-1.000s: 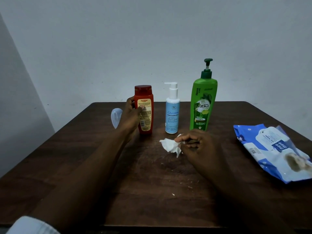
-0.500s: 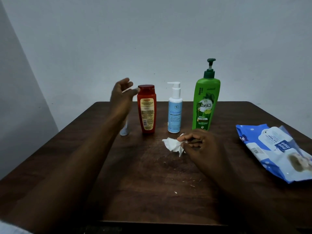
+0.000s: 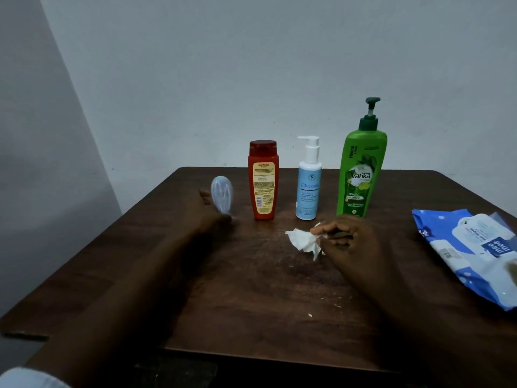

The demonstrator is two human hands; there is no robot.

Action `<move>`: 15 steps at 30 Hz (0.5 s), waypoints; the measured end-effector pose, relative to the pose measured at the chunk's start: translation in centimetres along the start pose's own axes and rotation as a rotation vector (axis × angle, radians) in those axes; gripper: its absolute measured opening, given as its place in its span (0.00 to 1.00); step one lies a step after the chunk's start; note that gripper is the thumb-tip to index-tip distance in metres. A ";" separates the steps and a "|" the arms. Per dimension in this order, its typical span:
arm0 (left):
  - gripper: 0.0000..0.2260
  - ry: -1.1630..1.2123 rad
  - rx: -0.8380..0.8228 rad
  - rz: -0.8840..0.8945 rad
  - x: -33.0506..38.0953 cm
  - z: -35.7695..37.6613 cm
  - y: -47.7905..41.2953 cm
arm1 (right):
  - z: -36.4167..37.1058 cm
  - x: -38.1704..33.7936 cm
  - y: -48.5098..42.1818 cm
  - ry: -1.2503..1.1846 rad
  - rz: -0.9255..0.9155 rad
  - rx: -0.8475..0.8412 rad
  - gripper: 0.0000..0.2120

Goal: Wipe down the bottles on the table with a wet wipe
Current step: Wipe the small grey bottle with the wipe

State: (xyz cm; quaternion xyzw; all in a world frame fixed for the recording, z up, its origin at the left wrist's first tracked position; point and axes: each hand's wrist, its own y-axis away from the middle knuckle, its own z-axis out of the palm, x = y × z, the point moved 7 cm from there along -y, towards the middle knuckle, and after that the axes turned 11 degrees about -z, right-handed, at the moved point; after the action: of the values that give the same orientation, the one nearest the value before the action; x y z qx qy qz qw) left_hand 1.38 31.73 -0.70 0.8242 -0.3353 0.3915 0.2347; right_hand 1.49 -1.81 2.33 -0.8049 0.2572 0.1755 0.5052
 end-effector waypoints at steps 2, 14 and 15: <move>0.34 0.053 0.007 0.011 -0.5 0.9 0.6 | 0.0 0.1 0.0 -0.014 0.011 0.004 0.14; 0.26 0.141 -0.015 0.050 0.2 1.3 2.0 | 0.1 0.2 0.1 -0.015 0.044 -0.007 0.15; 0.26 0.147 -0.027 0.066 0.7 1.2 2.6 | 0.1 0.3 0.1 -0.015 0.050 -0.004 0.15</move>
State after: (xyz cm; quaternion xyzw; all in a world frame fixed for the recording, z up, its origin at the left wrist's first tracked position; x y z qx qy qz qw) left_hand 0.43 28.98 -0.54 0.7783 -0.3495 0.4540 0.2570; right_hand 1.64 -1.82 2.07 -0.7980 0.2730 0.1945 0.5008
